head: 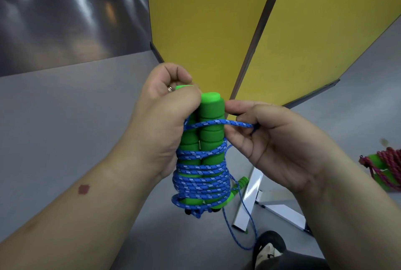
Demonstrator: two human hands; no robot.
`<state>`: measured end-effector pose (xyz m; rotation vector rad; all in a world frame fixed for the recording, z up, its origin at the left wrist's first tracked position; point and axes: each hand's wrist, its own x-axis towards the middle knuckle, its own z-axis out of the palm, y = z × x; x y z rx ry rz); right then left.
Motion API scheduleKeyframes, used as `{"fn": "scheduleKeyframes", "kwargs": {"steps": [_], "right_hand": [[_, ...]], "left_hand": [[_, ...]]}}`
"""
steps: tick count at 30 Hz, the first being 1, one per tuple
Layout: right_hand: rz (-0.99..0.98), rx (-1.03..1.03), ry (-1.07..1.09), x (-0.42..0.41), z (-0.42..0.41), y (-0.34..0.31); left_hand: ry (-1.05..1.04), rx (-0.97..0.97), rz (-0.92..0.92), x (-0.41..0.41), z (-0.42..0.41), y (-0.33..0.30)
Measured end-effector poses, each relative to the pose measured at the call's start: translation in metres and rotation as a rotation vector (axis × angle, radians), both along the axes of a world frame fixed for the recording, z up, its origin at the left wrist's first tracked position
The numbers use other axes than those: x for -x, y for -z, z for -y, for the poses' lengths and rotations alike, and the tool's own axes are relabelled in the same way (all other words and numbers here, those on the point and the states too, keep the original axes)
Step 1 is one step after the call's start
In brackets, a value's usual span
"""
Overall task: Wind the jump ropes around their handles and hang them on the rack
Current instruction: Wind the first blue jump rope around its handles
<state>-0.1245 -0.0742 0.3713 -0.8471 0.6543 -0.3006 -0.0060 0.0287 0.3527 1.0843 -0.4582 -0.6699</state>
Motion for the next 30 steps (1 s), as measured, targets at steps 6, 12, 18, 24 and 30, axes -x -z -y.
{"fn": "scheduleKeyframes", "kwargs": {"steps": [6,12,18,24,30], "right_hand": [[0.035,-0.064,0.051,-0.002,-0.007,-0.002],[0.12,-0.104,0.175,-0.006,-0.006,-0.006],[0.203,-0.067,0.19,-0.005,-0.003,-0.001],[0.174,0.012,0.145,0.0,0.001,0.002],[-0.145,0.472,0.093,0.011,0.011,0.015]], "left_hand": [[0.079,0.116,-0.185,0.0,-0.002,-0.005],[-0.118,-0.191,0.217,-0.001,0.002,0.009],[0.007,-0.288,0.311,0.006,0.002,0.011],[-0.107,-0.443,0.472,0.01,0.003,0.014],[-0.117,-0.412,0.493,0.009,0.008,0.015]]}}
